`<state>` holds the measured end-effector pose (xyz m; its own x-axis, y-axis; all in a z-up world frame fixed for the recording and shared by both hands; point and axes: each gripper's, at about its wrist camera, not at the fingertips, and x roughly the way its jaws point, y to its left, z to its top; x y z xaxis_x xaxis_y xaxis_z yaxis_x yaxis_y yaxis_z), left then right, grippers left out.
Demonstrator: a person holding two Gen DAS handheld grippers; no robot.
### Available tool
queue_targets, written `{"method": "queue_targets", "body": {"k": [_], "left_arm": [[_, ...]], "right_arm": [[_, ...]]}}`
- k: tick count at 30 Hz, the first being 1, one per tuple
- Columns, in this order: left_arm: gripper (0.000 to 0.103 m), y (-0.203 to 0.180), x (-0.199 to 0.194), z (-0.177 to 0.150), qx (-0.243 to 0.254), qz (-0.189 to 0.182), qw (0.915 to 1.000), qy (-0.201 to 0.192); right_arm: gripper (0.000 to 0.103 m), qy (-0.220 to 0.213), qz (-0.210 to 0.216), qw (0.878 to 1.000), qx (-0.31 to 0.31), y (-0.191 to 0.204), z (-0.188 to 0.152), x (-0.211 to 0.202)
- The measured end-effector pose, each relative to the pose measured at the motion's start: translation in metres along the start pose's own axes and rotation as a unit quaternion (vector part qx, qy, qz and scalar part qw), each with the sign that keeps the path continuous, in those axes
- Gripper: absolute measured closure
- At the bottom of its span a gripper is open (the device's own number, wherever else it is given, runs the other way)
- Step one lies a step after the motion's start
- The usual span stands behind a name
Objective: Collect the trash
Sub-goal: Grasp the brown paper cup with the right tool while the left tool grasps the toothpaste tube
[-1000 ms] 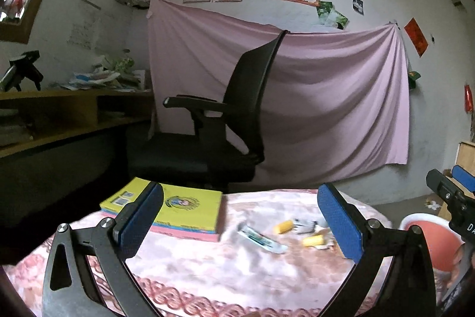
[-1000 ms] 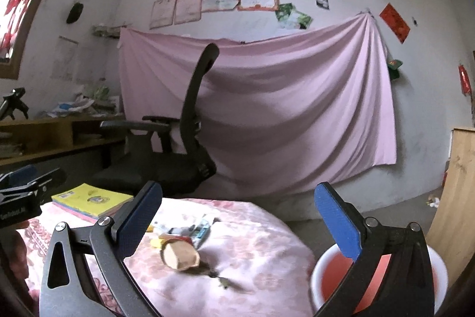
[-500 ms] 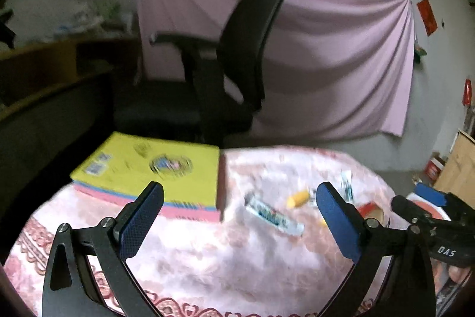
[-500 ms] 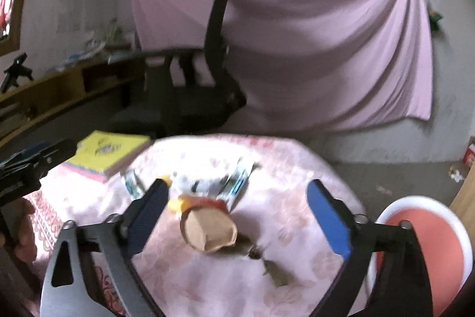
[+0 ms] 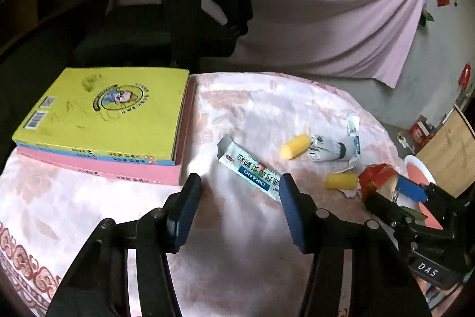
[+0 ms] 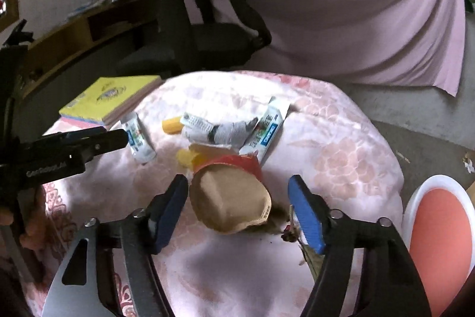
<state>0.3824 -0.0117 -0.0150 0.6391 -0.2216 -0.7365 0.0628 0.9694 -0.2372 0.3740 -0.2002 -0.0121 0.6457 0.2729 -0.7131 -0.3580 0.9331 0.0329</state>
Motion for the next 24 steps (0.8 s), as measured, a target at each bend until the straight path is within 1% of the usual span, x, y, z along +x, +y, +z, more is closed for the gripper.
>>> {"method": "queue_targets", "body": {"k": [1, 7, 10, 13, 14, 15, 16, 18, 19, 21, 23, 24], "left_arm": [[0.055, -0.001, 0.001, 0.001, -0.003, 0.000, 1.0000, 0.000], [0.054, -0.012, 0.016, 0.010, 0.002, 0.017, 0.9998, 0.009], [0.054, -0.019, 0.024, 0.011, 0.016, 0.040, 0.9989, 0.018], [0.055, -0.031, 0.032, 0.010, 0.044, 0.070, 0.9964, 0.022], [0.057, -0.035, 0.033, 0.009, 0.052, 0.078, 0.9954, 0.021], [0.063, -0.037, 0.033, 0.007, 0.058, 0.084, 0.9946, 0.020], [0.065, -0.039, 0.033, 0.006, 0.062, 0.088, 0.9940, 0.019], [0.073, -0.041, 0.034, 0.003, 0.069, 0.089, 0.9934, 0.019], [0.078, -0.042, 0.034, 0.001, 0.072, 0.088, 0.9934, 0.019], [0.085, -0.044, 0.032, -0.004, 0.080, 0.078, 0.9935, 0.020], [0.089, -0.047, 0.029, -0.009, 0.088, 0.074, 0.9932, 0.018], [0.092, -0.049, 0.028, -0.012, 0.090, 0.068, 0.9934, 0.016]], "right_arm": [[0.052, 0.000, -0.004, 1.000, 0.000, 0.000, 0.000, 0.000], [0.054, -0.021, -0.018, 0.999, 0.018, -0.006, -0.001, -0.008], [0.054, -0.030, -0.023, 0.999, 0.035, -0.013, -0.001, -0.012], [0.054, -0.037, -0.026, 0.998, 0.046, -0.016, -0.001, -0.013], [0.054, -0.038, -0.025, 0.998, 0.047, -0.016, -0.001, -0.014], [0.054, -0.039, -0.026, 0.998, 0.047, -0.017, -0.001, -0.014], [0.054, -0.040, -0.026, 0.998, 0.048, -0.016, -0.001, -0.014], [0.054, -0.042, -0.026, 0.998, 0.050, -0.017, -0.001, -0.015], [0.054, -0.043, -0.026, 0.997, 0.051, -0.017, -0.001, -0.016], [0.054, -0.046, -0.025, 0.997, 0.053, -0.018, -0.001, -0.017], [0.054, -0.051, -0.023, 0.997, 0.054, -0.018, -0.001, -0.019], [0.054, -0.053, -0.022, 0.997, 0.054, -0.018, -0.002, -0.020]]}}
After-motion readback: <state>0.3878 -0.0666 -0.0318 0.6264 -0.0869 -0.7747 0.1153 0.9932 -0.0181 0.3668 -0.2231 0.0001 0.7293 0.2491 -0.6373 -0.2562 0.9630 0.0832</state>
